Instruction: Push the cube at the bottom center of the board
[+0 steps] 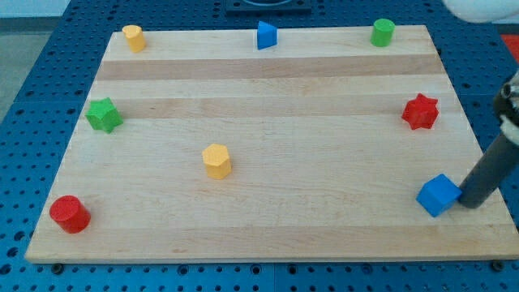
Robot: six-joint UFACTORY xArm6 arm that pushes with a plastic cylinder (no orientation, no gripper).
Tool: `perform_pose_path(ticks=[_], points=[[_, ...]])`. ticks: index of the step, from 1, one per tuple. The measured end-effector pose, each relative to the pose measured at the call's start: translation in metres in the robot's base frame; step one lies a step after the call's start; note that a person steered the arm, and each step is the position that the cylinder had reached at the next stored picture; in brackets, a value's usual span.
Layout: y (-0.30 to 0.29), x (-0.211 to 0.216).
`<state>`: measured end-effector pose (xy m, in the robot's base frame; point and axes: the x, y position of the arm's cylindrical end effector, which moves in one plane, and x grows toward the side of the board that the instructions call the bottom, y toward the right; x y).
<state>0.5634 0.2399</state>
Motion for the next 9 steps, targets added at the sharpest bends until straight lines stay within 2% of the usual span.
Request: perform_pose_path(ticks=[1,2,3,5,6,7,8,9], points=[[-0.026,0.033],[-0.045,0.039],[-0.019,0.020],[0.070,-0.031],[0.096,-0.067],[0.096,-0.092],[0.086,-0.088],[0.093,-0.052]])
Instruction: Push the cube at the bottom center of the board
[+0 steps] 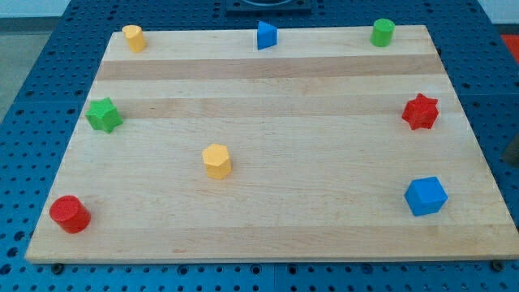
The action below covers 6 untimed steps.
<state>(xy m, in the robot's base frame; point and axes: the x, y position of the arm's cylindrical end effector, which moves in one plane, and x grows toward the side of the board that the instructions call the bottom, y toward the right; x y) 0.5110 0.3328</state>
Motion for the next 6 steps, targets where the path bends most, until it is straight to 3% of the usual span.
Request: perform_pose_path(ticks=[3,6], points=[[-0.054,0.057],[-0.098,0.047]])
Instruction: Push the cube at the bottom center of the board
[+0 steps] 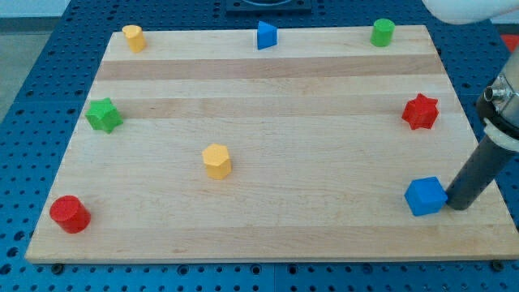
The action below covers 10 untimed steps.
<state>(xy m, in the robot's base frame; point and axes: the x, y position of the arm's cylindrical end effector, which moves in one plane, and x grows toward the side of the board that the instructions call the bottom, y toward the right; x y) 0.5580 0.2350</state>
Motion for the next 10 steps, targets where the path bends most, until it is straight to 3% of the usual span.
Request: perform_pose_path(ticks=[2,5,7,10], points=[[-0.022,0.000],[-0.119,-0.006],[-0.178,-0.032],[-0.186,-0.009]])
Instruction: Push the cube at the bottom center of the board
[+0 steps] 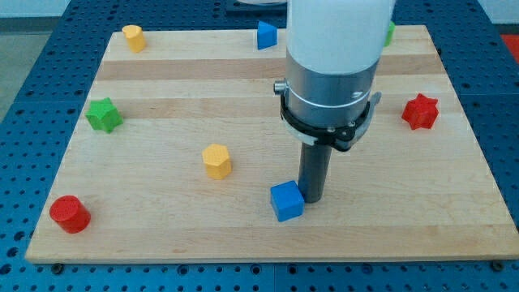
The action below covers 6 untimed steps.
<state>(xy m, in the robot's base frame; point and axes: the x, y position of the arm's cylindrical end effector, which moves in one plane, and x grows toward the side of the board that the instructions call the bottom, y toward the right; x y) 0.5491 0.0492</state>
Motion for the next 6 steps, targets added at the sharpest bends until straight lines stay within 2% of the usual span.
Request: perform_pose_path(ticks=[1,2,5,6], points=[[-0.004,-0.001],[-0.026,-0.026],[-0.054,0.001],[-0.064,-0.014]])
